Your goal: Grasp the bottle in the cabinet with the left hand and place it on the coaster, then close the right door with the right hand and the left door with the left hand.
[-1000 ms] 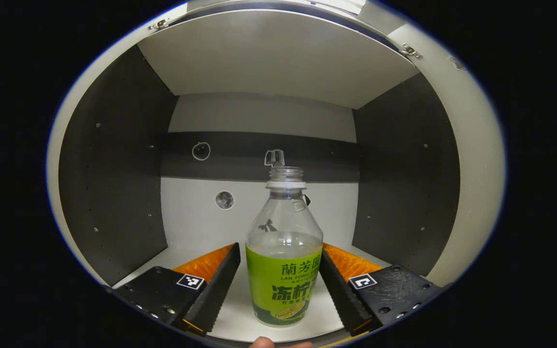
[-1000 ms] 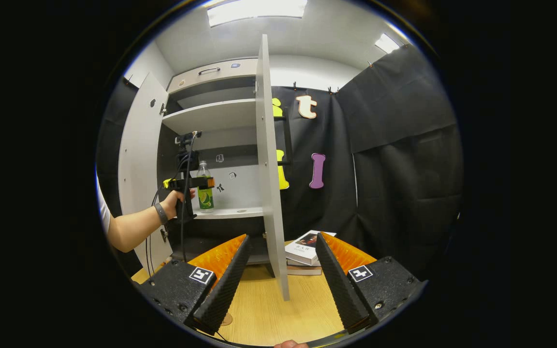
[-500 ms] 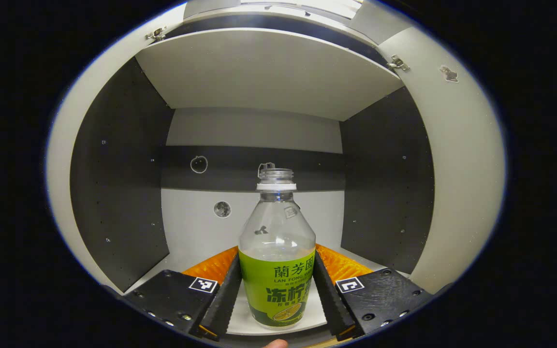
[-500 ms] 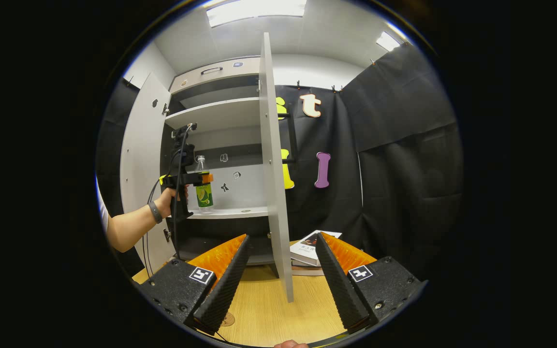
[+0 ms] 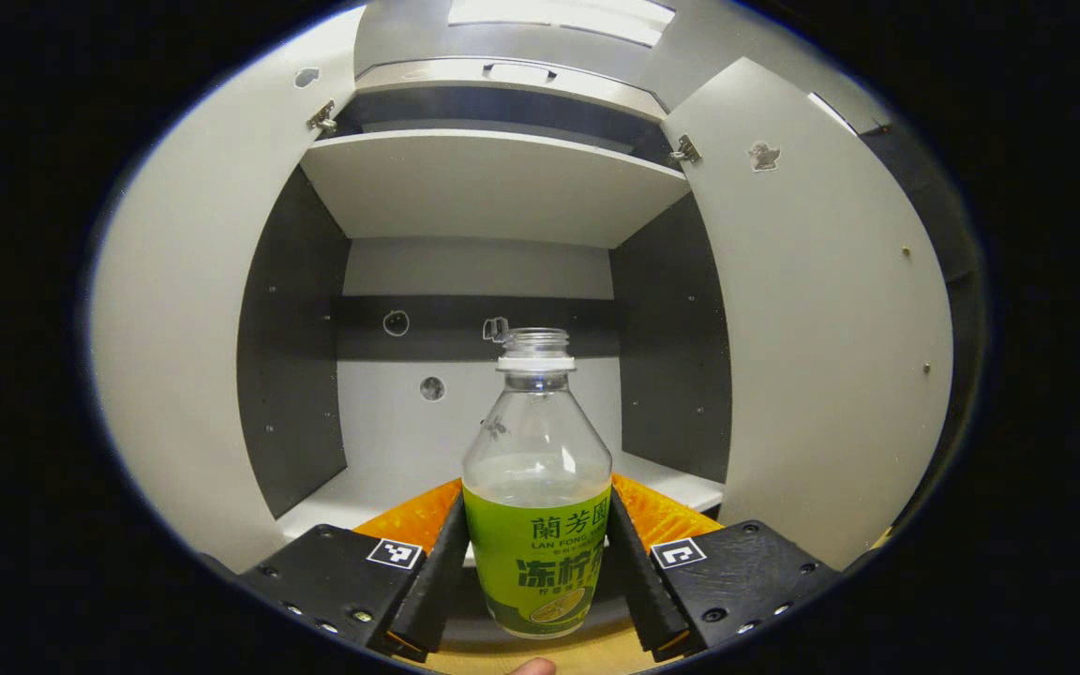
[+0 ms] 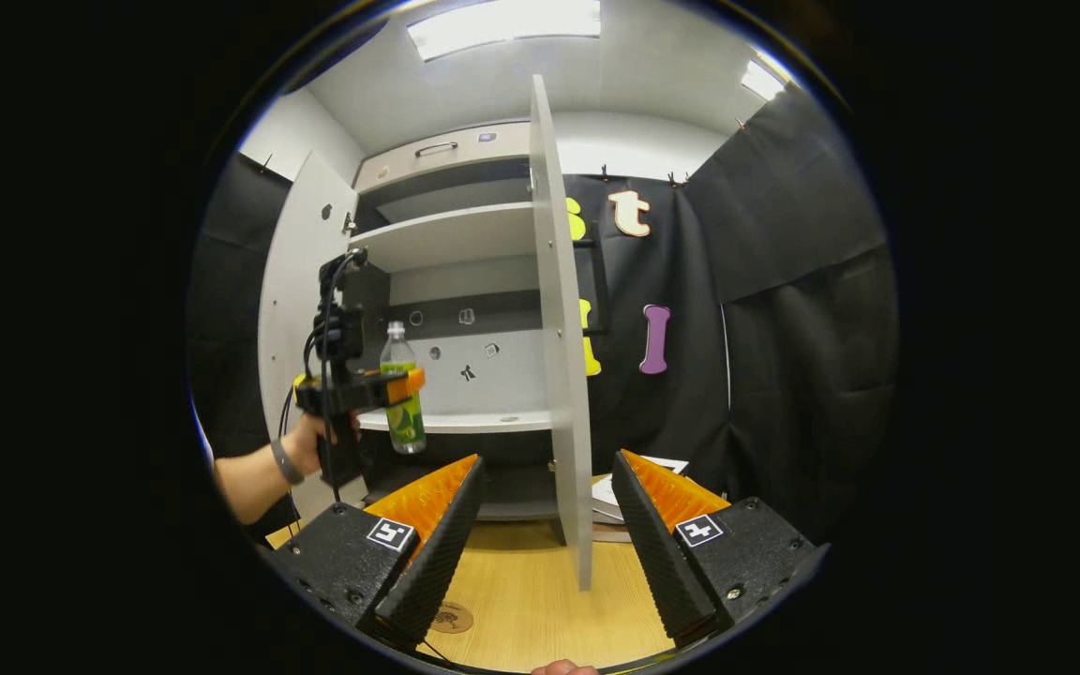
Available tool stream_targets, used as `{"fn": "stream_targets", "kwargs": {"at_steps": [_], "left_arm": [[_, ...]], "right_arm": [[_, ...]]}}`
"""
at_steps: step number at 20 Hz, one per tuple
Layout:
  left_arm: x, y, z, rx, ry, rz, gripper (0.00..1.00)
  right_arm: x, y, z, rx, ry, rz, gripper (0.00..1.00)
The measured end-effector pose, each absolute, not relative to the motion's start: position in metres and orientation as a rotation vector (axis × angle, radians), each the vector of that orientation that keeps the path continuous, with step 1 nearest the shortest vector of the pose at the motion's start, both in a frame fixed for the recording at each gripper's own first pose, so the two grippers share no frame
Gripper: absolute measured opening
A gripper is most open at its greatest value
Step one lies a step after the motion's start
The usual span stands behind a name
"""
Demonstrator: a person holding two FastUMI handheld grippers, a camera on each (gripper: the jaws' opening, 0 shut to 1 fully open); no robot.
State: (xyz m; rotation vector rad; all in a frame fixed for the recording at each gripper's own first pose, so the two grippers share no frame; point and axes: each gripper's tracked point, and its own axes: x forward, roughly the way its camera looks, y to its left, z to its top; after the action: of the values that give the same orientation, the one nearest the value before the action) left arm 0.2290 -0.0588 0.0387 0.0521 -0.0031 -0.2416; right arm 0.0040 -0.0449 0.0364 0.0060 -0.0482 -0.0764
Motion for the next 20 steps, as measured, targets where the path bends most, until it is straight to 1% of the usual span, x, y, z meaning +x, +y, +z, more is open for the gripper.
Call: {"fn": "stream_targets", "kwargs": {"at_steps": [2, 3, 4, 9, 11, 15, 17, 20], "left_arm": [[0.21, -0.055, 0.025, 0.037, 0.016, -0.222, 0.73], [0.201, -0.054, 0.017, 0.034, 0.021, -0.211, 0.7], [0.191, -0.054, 0.008, 0.031, 0.024, -0.206, 0.73], [0.14, -0.066, -0.052, 0.025, 0.044, -0.196, 0.73], [0.125, -0.07, -0.075, 0.036, 0.05, -0.175, 0.73], [0.102, -0.075, -0.117, 0.036, 0.074, -0.128, 0.74], [0.094, -0.074, -0.135, 0.06, 0.075, -0.095, 0.74], [0.084, -0.076, -0.163, 0.085, 0.079, -0.082, 0.74]], "right_arm": [[0.0, -0.042, 0.043, -0.003, -0.06, -0.056, 0.83], [-0.002, -0.041, 0.046, -0.006, -0.064, -0.045, 0.83], [-0.004, -0.04, 0.049, -0.009, -0.067, -0.036, 0.83], [-0.01, -0.043, 0.059, -0.007, -0.051, -0.005, 0.83], [-0.013, -0.048, 0.065, -0.005, -0.054, -0.004, 0.83], [-0.017, -0.059, 0.077, -0.049, -0.086, -0.047, 0.83], [-0.017, -0.06, 0.076, -0.06, -0.069, -0.053, 0.83], [-0.015, -0.057, 0.073, -0.048, -0.03, -0.041, 0.83]]}}
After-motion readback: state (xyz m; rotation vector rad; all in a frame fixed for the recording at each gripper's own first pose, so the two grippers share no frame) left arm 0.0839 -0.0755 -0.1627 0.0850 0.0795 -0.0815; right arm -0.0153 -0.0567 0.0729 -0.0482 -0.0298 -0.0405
